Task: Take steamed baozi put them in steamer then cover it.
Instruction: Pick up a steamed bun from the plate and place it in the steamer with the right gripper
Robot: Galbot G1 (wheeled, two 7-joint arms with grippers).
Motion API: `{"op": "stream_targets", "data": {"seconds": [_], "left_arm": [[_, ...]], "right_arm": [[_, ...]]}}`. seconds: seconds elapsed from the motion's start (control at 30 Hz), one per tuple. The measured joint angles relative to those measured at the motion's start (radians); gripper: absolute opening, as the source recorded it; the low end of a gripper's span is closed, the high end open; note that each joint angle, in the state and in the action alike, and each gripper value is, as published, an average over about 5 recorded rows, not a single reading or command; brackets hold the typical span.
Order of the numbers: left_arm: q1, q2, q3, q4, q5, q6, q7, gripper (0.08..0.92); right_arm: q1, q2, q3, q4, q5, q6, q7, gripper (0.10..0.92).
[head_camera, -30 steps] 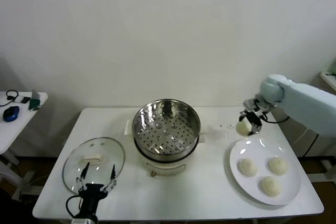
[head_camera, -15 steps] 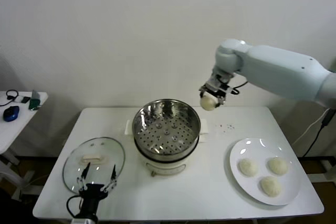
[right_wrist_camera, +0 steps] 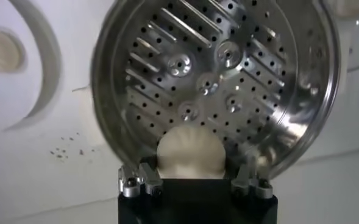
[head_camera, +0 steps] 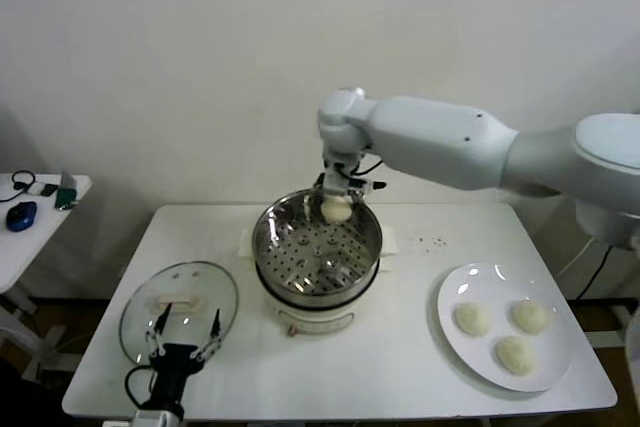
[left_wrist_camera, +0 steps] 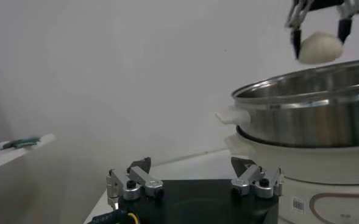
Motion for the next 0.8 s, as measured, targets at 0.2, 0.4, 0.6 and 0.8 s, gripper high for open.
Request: {"op": "stream_targets", "data": {"seconds": [0.2, 0.4, 0.6, 0.8], "left_arm": [[0.004, 0.004, 0.001, 0.0, 0.004, 0.0, 0.0, 0.823], [0.006, 0.01, 0.001, 0.005, 0.004, 0.0, 0.0, 0.823], [-0.003, 0.017, 0.003, 0.001, 0.004, 0.008, 0.0, 0.823], [-0.005, 0.018, 0.007, -0.002, 0.008, 0.011, 0.0, 0.823]], "right_arm": [[-0.064, 0.058, 0.03, -0.077, -0.076, 0.05, 0.011, 0.712], [-0.112, 0.101, 0.051, -0.15, -0.129, 0.083, 0.018, 0.712], [-0.142, 0.122, 0.064, -0.193, -0.162, 0.1, 0.019, 0.724], [-0.156, 0.133, 0.077, -0.217, -0.176, 0.11, 0.016, 0.813]]}}
